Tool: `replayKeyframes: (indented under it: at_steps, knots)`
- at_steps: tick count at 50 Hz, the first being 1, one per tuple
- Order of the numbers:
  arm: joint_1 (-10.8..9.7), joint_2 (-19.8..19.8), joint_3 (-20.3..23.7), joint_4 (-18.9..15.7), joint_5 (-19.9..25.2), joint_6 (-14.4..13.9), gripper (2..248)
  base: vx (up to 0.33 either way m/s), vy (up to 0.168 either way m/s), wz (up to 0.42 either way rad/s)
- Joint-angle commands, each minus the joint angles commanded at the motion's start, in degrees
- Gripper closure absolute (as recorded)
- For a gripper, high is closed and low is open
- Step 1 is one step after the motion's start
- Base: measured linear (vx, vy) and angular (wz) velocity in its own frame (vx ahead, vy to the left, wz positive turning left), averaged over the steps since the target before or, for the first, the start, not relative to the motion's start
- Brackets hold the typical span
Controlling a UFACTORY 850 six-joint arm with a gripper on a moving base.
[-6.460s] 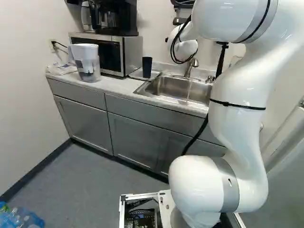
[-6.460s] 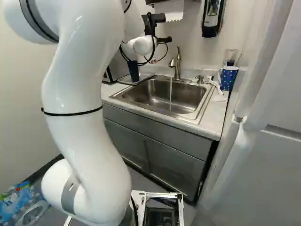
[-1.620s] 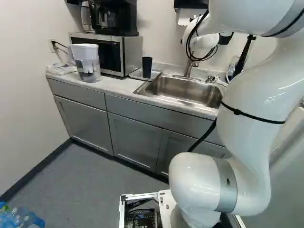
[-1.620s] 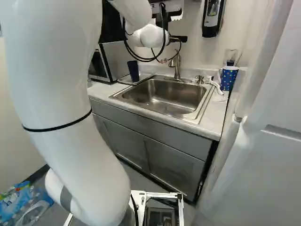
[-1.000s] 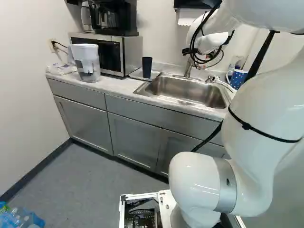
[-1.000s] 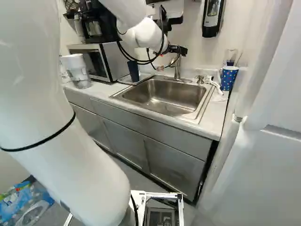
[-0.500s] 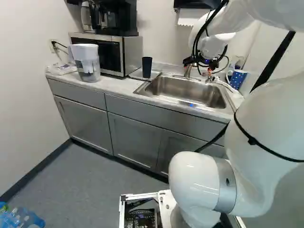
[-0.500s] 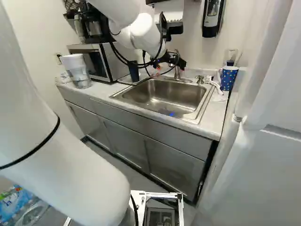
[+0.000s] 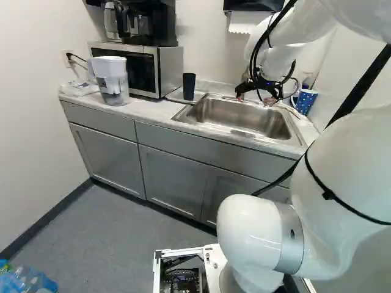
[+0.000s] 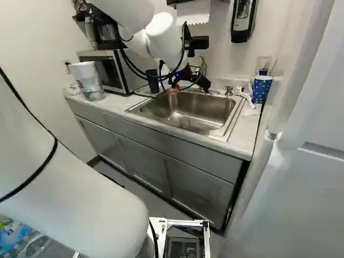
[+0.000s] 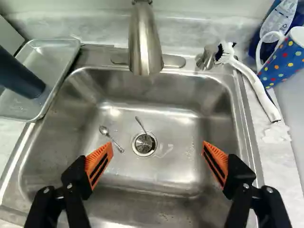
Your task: Rinse the cup and place it in the tray
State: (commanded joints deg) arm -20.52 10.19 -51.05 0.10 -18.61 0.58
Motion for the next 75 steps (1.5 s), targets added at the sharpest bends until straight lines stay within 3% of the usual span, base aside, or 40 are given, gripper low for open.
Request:
replayKeyframes:
  at_steps: [75]
  knots:
    - [0.0, 0.0, 0.0, 0.0, -0.05, 0.0, 3, 0.0, 0.0, 0.0]
